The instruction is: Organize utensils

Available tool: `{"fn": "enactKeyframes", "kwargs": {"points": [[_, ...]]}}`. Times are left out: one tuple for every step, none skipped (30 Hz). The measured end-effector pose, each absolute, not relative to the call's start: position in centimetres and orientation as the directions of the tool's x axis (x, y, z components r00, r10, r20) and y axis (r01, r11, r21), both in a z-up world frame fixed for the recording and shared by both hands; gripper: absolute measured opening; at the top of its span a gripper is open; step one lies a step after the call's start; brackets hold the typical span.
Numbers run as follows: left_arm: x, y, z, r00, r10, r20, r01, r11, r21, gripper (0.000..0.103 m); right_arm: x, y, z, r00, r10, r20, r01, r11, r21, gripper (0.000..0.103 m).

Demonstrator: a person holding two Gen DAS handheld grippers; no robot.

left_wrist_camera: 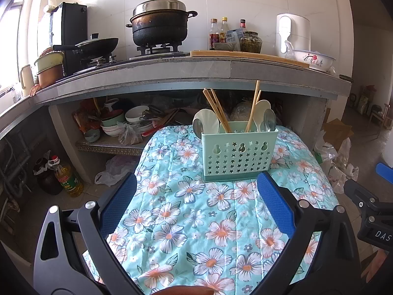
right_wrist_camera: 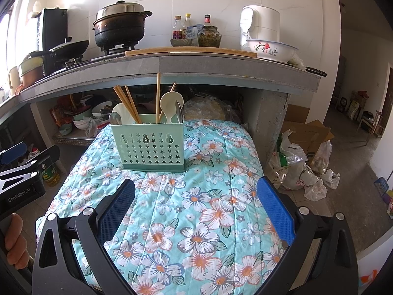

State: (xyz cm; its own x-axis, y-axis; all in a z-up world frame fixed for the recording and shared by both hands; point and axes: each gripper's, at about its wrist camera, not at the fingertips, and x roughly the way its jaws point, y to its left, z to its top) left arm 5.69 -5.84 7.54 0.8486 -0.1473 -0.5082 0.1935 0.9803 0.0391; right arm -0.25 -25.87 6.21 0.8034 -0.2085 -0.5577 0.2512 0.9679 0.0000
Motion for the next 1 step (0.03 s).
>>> {"fn": "enactKeyframes", "kwargs": {"points": [[5.67, -5.98, 7.44, 0.848, -0.148, -0.51, 0.194, 0.98, 0.038, 0.095, -0.16, -25.93, 6.11, 0.804, -0.207, -0.558, 0.25, 0.968, 0.001, 0.097]]}}
